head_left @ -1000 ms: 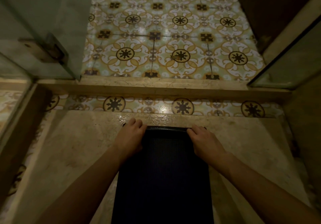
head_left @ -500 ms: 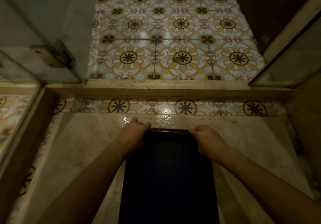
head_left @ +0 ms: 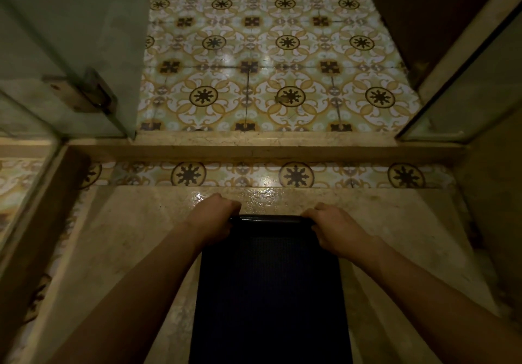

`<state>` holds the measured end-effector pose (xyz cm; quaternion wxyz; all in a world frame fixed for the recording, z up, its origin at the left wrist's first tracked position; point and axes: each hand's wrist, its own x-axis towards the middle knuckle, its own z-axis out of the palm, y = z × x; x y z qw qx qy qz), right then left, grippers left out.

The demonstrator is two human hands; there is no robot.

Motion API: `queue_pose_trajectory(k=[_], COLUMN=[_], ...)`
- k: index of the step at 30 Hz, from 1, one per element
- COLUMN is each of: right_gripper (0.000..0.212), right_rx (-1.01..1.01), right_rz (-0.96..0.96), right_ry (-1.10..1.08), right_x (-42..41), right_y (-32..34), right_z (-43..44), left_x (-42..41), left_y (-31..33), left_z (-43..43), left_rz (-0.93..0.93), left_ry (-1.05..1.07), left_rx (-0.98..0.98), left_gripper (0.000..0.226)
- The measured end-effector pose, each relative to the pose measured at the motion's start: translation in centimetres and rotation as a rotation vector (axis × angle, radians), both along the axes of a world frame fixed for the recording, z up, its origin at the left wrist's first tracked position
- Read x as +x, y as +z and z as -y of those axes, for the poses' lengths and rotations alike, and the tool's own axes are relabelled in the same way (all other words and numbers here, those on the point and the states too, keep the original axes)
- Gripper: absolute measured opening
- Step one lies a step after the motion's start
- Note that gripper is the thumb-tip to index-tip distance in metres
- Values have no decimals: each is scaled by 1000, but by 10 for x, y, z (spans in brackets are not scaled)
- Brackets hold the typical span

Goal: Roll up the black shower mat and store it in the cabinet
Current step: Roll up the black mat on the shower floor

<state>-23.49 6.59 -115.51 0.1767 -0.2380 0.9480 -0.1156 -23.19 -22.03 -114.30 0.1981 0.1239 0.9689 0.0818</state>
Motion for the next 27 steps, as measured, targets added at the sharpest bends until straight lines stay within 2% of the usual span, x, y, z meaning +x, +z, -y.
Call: queue_pose_trajectory(k=[7, 13, 20, 25, 27], right_gripper=[30, 36, 35, 35, 35], right_rx=[65, 64, 63, 58, 69], right_rz=[-19, 83, 69, 108, 104], right_ry=[-16, -32, -62, -13, -10], right_x=[1, -2, 2, 3, 4], right_y=[3, 4, 2, 6, 7], right_z=[4, -1, 1, -1, -3], left_x=[-1, 14, 13, 16, 17], left_y=[0, -2, 5, 2, 1], left_z=[1, 0, 13, 4, 4], left_rz=[129, -10, 79, 25, 13], left_ry=[15, 38, 26, 52, 18], left_rx=[0, 59, 121, 110, 92], left_gripper=[20, 19, 17, 30, 27])
